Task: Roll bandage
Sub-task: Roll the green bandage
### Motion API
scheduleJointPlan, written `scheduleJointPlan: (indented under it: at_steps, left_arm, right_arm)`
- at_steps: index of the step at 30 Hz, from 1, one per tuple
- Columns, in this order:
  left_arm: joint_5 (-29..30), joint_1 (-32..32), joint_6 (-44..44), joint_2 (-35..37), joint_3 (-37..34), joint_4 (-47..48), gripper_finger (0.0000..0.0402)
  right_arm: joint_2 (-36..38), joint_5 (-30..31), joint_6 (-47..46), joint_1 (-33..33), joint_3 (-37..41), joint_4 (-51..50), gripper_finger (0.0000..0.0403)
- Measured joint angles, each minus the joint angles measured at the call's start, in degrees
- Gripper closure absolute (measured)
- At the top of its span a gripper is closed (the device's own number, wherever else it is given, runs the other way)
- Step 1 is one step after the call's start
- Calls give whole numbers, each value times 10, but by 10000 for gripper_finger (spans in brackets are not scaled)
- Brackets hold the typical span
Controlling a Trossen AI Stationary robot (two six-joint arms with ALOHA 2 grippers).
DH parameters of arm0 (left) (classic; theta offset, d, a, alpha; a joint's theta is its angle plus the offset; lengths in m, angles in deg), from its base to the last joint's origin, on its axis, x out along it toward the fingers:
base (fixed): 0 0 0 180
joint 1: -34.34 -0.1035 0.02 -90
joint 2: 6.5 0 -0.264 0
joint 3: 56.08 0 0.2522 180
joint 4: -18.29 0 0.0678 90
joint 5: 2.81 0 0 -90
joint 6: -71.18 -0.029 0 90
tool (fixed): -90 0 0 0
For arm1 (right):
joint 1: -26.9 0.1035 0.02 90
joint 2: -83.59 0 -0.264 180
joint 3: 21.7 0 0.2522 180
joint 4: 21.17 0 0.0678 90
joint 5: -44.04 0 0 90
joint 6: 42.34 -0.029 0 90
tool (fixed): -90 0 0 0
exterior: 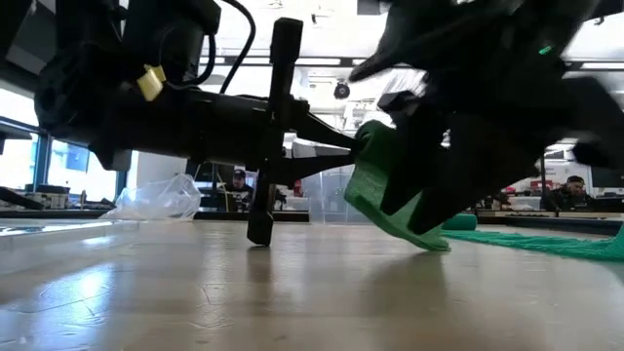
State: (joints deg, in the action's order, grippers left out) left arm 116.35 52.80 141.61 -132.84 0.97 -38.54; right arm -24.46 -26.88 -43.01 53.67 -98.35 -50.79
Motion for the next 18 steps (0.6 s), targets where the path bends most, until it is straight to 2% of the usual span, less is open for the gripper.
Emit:
scheduleJointPlan:
  at_steps: [6,8,10,14,18]
  left_arm:
    - [-4,-13,-7,0,0,1,399]
    - [-12,-14,-10,0,0,1,399]
    - [-18,-14,-18,0,0,1,399]
    - [-19,-12,-20,0,0,2,399]
    - [-19,-12,-20,0,0,2,399]
  right_arm:
    - [1,-51,11,-20,0,-26,229]
    - [12,-78,8,-14,1,-31,231]
    - [31,-80,6,-2,1,-31,237]
    - [46,26,-38,25,0,-35,256]
    - [11,123,-123,33,0,-19,265]
